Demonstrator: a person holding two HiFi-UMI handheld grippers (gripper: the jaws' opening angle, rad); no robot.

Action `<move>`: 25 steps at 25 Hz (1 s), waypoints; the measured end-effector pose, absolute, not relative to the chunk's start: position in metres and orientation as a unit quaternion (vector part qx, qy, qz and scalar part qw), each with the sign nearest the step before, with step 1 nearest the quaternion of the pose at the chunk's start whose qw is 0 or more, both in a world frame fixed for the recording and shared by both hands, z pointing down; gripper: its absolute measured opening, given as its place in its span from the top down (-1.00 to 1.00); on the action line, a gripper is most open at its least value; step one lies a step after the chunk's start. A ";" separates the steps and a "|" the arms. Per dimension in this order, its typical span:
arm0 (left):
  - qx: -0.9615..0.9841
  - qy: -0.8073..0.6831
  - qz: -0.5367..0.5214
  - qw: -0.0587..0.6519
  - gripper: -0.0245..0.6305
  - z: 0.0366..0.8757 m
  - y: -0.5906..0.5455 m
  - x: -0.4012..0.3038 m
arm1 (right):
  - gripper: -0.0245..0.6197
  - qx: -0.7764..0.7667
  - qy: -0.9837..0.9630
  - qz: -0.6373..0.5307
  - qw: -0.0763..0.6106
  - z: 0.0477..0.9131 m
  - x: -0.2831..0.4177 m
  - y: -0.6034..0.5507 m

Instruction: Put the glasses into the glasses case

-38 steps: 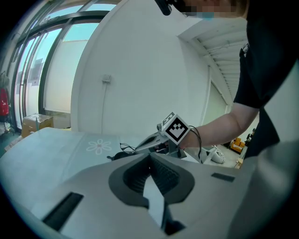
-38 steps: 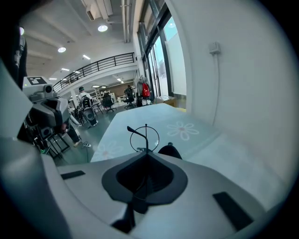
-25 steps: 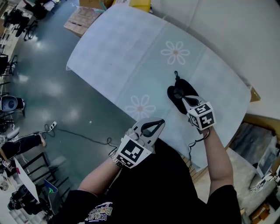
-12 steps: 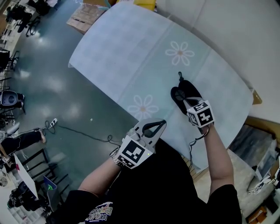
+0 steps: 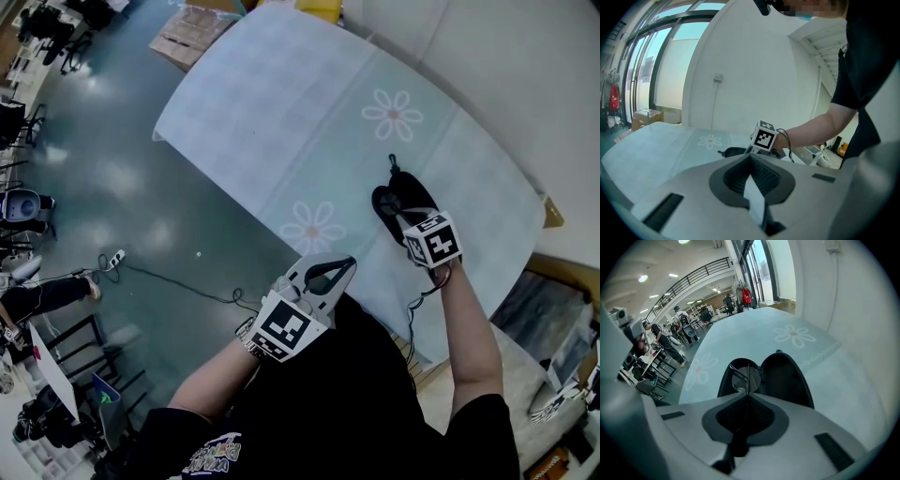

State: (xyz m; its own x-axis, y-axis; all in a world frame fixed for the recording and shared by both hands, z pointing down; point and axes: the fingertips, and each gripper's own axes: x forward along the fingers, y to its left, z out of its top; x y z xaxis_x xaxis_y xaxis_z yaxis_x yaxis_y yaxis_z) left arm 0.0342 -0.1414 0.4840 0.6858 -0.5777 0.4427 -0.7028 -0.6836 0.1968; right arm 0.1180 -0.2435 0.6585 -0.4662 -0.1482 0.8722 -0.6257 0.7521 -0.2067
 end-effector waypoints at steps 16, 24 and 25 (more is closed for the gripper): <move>0.899 -0.369 0.166 0.169 0.84 0.471 -0.125 0.009 | 0.69 0.278 -0.809 0.246 0.457 0.645 0.114 -0.247; 0.908 -0.357 0.154 0.156 0.84 0.457 -0.109 -0.007 | 0.69 0.321 -0.816 0.226 0.424 0.607 0.108 -0.238; 0.910 -0.355 0.152 0.154 0.84 0.455 -0.107 -0.009 | 0.69 0.325 -0.818 0.225 0.418 0.601 0.106 -0.235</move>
State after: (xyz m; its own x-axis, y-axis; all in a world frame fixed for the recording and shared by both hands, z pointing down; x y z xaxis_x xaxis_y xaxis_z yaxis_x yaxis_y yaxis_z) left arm -0.0086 -0.1069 0.4547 0.7019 -0.5986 0.3860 -0.6922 -0.7009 0.1718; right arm 0.1064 -0.2346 0.6006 -0.4382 -0.3442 0.8304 -0.7200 0.6874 -0.0950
